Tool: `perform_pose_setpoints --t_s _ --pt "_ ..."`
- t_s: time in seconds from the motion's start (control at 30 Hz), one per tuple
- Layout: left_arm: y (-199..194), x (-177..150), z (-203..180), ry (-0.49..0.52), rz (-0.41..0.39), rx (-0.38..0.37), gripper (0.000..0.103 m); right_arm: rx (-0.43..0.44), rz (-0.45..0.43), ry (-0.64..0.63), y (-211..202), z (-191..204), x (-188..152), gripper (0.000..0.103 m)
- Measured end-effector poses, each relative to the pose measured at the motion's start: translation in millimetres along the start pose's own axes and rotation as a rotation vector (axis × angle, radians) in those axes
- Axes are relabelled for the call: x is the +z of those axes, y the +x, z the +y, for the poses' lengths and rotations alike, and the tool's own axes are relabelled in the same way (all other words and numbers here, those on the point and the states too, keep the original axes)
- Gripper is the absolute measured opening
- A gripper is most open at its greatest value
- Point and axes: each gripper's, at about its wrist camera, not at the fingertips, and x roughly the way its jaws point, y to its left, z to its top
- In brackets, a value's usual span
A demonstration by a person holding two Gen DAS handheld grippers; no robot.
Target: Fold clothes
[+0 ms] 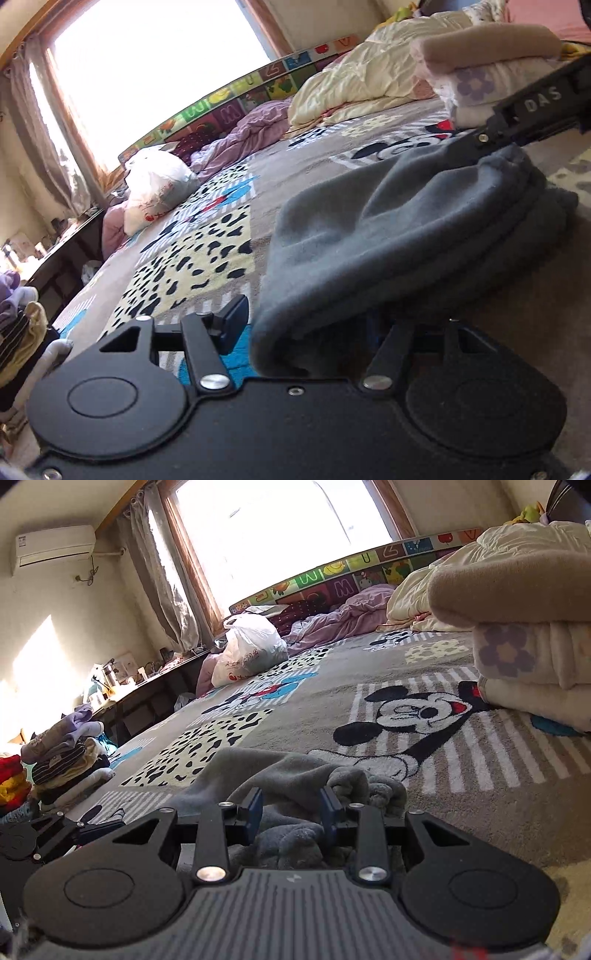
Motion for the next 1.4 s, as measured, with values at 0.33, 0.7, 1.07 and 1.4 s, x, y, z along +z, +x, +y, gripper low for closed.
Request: perform_pose_setpoints --t_s 0.33,0.7,1.07,1.4 --pt "28 -12 59 -0.395 0.168 -0.075 0.073 0.022 0.020 -0.042 3 -2 -4 0.025" --pt "-39 22 71 -0.276 -0.011 -0.258 0.044 -0.052 -0.014 -0.218 -27 35 -6 0.049" --pt "11 1 14 -0.102 0.009 -0.256 0.039 -0.161 0.091 -0.303 -3 33 -15 0.056" --pt "-3 6 51 -0.286 0.058 -0.306 0.062 -0.184 0.080 -0.263 -6 37 -13 0.056"
